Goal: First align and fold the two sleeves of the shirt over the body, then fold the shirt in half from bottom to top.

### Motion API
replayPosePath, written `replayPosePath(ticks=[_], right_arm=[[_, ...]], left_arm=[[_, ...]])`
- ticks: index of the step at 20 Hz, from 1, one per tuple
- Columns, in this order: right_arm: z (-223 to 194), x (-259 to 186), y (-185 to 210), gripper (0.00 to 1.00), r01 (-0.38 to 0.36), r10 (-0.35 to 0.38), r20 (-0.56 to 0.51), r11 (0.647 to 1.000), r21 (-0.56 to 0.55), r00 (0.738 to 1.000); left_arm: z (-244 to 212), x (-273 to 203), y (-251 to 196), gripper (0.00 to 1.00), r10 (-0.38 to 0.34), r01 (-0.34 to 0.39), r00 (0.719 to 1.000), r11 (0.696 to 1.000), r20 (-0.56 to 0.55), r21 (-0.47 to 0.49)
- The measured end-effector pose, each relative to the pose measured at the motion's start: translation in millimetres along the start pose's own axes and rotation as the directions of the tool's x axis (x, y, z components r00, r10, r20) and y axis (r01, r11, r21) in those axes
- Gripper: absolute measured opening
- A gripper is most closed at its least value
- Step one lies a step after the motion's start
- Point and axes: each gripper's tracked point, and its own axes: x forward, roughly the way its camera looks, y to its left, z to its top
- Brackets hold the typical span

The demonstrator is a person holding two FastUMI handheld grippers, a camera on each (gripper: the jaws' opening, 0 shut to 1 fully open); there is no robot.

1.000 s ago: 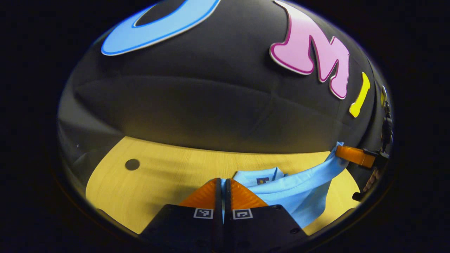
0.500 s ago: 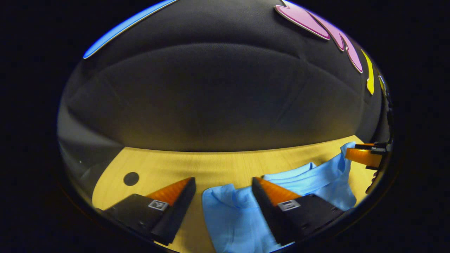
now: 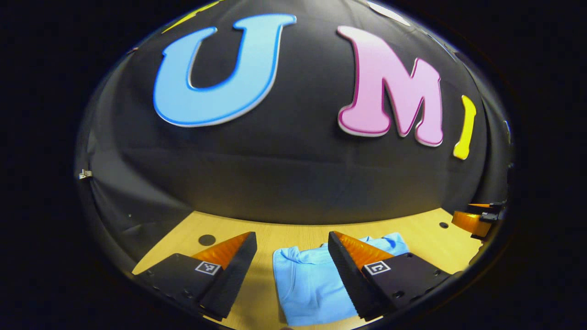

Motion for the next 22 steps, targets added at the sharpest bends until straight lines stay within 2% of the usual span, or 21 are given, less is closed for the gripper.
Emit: replayPosePath(ticks=[4,8,10,12,16,19,22], right_arm=[[36.6,-89.1,5.2,0.98,0.007,-0.008,0.046,0.999,0.033,0.999],[76.3,-173.1,9.2,0.98,0.005,-0.024,0.123,0.988,0.151,0.992],[92.4,-212.4,7.5,0.98,0.016,-0.041,0.164,0.988,0.151,0.986],[101.4,-251.1,6.8,0.98,0.041,-0.068,0.203,0.99,0.133,0.977],[95.0,-321.7,20.8,0.98,0.044,-0.059,0.251,0.997,0.063,0.966],[70.5,-349.9,35.0,0.98,-0.002,-0.01,0.216,0.999,0.054,0.976],[58.1,-367.3,41.8,0.98,-0.021,0.005,0.241,0.998,0.061,0.97]], left_arm=[[32.6,-100.0,14.1,0.97,0.024,-0.022,0.997,1.0,0.069,-0.018],[62.3,-190.7,19.5,0.98,0.032,-0.034,0.988,0.999,0.148,0.009],[70.0,-232.4,7.6,0.95,-0.003,-0.001,0.984,1.0,0.177,0.023],[69.2,-272.0,-9.6,0.98,-0.044,0.042,0.981,0.999,0.19,0.016],[72.4,-342.6,-31.1,0.98,-0.053,0.063,0.959,0.998,0.278,-0.029],[60.8,-376.3,-44.2,0.98,-0.066,0.074,0.952,0.997,0.3,-0.014],[46.7,-389.2,-52.9,0.98,-0.087,0.102,0.949,0.994,0.304,-0.034]])
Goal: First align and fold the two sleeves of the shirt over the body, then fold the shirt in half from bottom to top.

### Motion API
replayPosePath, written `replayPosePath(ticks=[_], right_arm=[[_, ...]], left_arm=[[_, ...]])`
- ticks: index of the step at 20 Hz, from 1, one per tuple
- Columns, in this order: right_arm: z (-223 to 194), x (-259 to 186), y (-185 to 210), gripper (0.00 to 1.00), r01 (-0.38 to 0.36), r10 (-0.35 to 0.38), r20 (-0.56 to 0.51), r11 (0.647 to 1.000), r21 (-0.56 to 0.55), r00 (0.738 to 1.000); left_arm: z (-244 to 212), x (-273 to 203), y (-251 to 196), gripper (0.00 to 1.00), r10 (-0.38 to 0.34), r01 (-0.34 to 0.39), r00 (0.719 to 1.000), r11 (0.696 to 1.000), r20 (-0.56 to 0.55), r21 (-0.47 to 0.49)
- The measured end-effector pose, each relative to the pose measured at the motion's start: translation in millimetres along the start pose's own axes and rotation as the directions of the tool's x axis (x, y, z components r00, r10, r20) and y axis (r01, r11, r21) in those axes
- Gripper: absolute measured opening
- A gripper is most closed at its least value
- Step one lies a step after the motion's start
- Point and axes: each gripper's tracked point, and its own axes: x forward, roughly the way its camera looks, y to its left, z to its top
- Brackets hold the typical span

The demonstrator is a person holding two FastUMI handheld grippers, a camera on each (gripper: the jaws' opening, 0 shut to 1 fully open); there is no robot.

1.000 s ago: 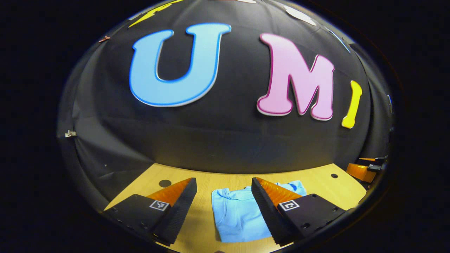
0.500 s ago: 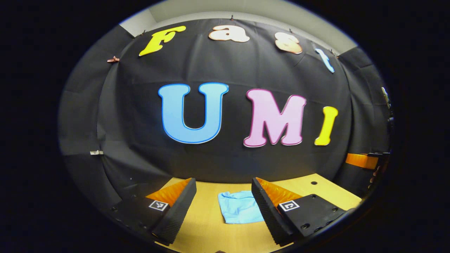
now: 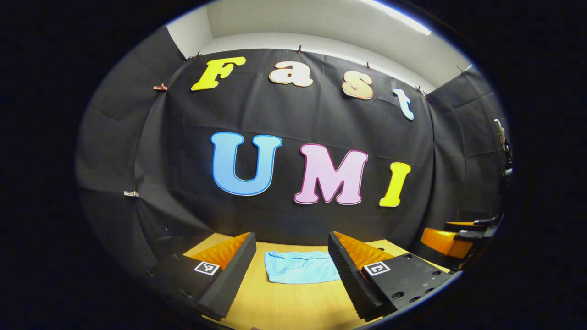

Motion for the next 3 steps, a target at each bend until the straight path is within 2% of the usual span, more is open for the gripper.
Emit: replayPosePath(ticks=[3], right_arm=[[-3.2,-6.6,-3.1,0.98,0.009,-0.008,0.014,0.999,-0.044,1.0]], left_arm=[[-3.7,-9.7,-7.7,0.98,-0.014,0.014,1.0,0.999,0.003,0.041]])
